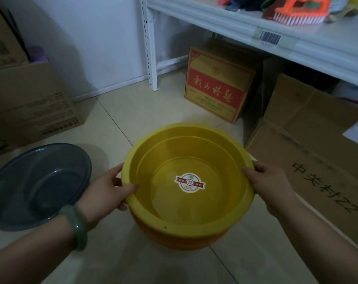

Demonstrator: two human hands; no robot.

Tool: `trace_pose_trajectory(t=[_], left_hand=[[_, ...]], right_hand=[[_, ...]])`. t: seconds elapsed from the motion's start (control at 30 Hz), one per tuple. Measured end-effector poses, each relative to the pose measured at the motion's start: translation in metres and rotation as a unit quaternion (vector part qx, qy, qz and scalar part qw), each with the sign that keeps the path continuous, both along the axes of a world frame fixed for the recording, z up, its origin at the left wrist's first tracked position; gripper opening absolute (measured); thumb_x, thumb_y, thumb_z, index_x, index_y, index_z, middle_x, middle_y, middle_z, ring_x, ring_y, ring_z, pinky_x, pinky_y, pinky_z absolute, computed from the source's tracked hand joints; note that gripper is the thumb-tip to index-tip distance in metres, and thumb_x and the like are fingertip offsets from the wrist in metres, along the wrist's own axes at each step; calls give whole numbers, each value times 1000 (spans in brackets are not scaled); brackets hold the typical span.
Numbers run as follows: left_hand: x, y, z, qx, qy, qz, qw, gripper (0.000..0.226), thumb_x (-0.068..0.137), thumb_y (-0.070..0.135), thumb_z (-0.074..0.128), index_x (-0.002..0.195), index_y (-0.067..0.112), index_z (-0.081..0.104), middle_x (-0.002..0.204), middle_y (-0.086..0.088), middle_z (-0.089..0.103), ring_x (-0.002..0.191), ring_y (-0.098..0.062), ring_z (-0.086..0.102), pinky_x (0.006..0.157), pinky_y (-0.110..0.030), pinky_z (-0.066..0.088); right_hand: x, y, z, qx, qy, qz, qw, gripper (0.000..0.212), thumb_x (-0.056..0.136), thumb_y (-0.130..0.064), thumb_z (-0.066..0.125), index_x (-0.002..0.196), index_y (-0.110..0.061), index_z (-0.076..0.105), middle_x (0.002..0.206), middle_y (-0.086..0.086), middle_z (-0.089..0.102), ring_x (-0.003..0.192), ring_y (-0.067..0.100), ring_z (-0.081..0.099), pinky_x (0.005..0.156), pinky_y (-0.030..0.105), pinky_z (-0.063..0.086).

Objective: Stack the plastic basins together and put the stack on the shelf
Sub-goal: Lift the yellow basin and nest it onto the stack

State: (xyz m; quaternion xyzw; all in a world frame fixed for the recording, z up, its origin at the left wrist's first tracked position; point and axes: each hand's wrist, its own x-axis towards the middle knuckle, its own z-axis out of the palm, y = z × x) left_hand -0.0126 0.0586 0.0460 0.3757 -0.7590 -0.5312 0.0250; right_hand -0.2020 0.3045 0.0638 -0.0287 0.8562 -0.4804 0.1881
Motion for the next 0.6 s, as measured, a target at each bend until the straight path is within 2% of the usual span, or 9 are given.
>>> trace_pose_trajectory(t=[0.07,0.17,0.23,0.3,0.37,0.43,0.5,0.6], left_hand=[[0,-1,-9,-73,-36,-22,996,61,84,29,60,140,31,36,102,-1,63,76,-19,64,60,-29,52],[1,-1,-22,-132,-65,-47,988,56,84,33,58,137,31,41,108,0,59,91,-16,61,74,-32,52],[2,-2,-28,-160,-92,-45,982,58,82,35,58,138,31,40,120,-4,53,103,-19,57,83,-35,50],[0,-2,-32,-177,-110,-44,977,64,82,37,58,141,33,34,131,-6,47,113,-22,53,91,-37,48],[-4,1,-35,-167,-104,-57,979,65,84,33,57,142,33,30,130,-4,52,110,-21,56,87,-34,49],[-7,4,-39,-158,-107,-62,980,65,86,29,56,144,31,26,125,-2,59,93,-17,59,77,-29,50],[-9,5,-41,-164,-119,-62,977,66,87,29,54,145,31,24,121,-3,61,85,-16,58,72,-27,50],[-10,5,-44,-149,-120,-65,979,63,88,27,53,144,30,25,119,-5,61,85,-21,65,68,-29,54]], right_hand=[[4,-3,-9,41,23,16,999,17,89,-15,56,93,-16,72,84,12,71,78,31,67,72,48,57],[10,-5,-24,84,37,45,995,17,86,-15,55,96,-17,69,85,11,71,76,28,65,68,40,55],[12,-6,-35,117,57,62,989,13,85,-17,55,94,-17,65,89,14,69,80,31,63,73,44,54],[12,-5,-45,157,81,74,982,25,86,-20,57,107,-12,68,107,17,67,95,34,60,83,44,51],[13,-5,-48,166,78,75,980,36,88,-20,56,122,-10,62,118,17,63,104,33,56,87,39,47],[16,-6,-52,149,67,82,983,38,89,-17,52,126,-12,58,113,16,66,90,30,57,80,39,49],[16,-7,-56,139,59,84,985,41,90,-17,50,131,-16,53,111,13,67,87,28,56,78,38,50],[13,-9,-59,133,33,80,987,50,91,-19,48,141,-22,44,125,11,62,100,32,58,87,43,50]])
